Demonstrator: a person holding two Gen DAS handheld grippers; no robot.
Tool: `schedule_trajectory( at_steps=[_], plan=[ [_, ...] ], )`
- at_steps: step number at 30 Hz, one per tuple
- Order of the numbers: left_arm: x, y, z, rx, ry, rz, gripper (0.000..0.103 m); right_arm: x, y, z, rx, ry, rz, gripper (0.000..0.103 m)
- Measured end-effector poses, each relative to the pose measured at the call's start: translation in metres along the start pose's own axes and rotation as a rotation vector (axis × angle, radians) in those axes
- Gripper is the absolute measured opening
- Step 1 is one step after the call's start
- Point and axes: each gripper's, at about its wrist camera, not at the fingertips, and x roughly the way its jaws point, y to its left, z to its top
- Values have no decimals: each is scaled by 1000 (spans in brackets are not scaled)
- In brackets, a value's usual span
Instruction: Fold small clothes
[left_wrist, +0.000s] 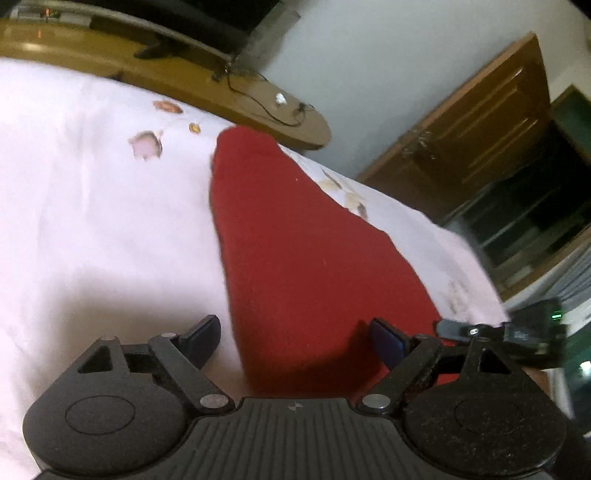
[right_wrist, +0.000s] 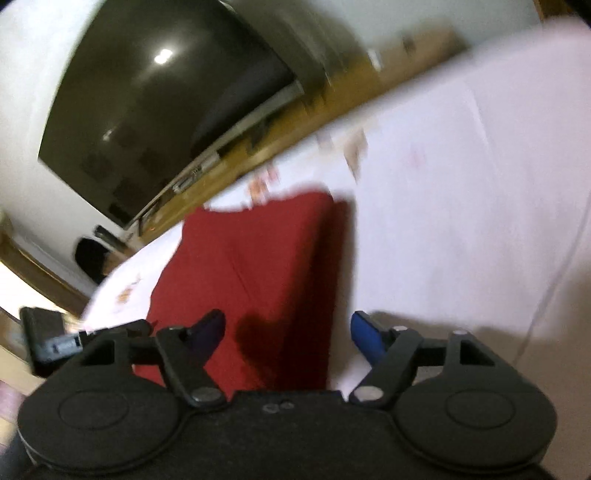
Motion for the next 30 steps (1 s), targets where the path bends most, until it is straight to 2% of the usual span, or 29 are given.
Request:
schedule_trajectory(
  at_steps=[3,4,6,7,8,11,13,16,19,24,30],
  plan=[
    [5,6,4,-31,22,-43,86,6,-15,0,66,28,80,80],
    [8,6,4,-30,36,-55,76,8,-18,3,96,36,106,81],
    [14,2,6,-4,60,-44,73,13,-16,5,93,59,120,78],
    [16,1,7,-1,63,-43,73,17,-13,7,77,78,125,68],
    [16,-1,6,-2,62,-43,73,23,-11,6,70,107,130,65],
    [19,-5,4,3,50,-38,72,31,-5,7,58,115,129,60],
    [19,-11,2,34,36,-3,61,35,-7,7,80,112,138,44],
    [13,-17,-1,59,11,25,48,35,-6,4,64,103,144,34],
    [2,-19,1,71,-30,20,42,29,9,0,0,72,124,32],
    [-26,-23,1,93,-68,19,41,18,25,-1,-36,37,134,31],
    [-99,-14,2,98,-138,57,41,18,71,-6,-78,29,212,30]
  ],
)
